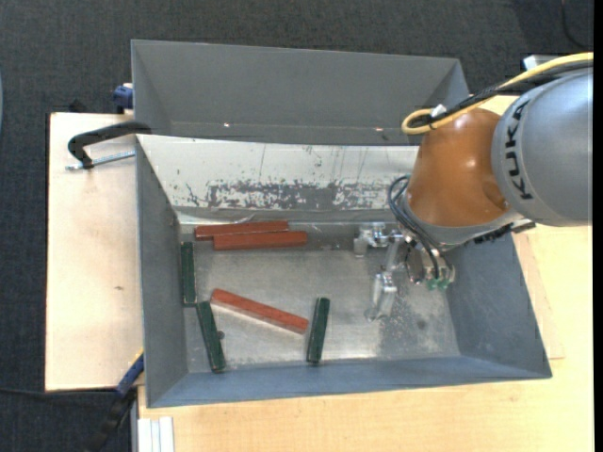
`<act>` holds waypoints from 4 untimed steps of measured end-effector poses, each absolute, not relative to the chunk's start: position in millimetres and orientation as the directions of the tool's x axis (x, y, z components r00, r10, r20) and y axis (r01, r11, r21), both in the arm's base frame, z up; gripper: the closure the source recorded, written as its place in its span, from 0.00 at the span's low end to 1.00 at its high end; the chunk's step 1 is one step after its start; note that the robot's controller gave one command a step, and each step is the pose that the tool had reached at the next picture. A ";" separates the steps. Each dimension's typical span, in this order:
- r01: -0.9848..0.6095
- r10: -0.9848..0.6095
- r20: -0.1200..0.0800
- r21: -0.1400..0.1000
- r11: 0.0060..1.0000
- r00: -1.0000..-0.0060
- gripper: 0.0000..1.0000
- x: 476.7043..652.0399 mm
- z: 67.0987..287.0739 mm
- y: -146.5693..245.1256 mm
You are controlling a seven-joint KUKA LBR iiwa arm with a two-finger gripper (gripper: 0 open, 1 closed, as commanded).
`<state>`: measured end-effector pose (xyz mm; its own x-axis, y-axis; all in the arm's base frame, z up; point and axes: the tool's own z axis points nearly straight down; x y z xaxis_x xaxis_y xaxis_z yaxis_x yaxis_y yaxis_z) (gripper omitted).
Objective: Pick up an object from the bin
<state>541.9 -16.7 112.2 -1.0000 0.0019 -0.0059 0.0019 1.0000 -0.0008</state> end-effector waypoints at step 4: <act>-0.234 -0.234 0.004 0.002 0.972 -0.972 1.00 494.8 71.7 91.0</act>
Offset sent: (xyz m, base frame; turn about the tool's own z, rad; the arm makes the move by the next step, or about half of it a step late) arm -0.0456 0.0714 -0.0139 -0.3620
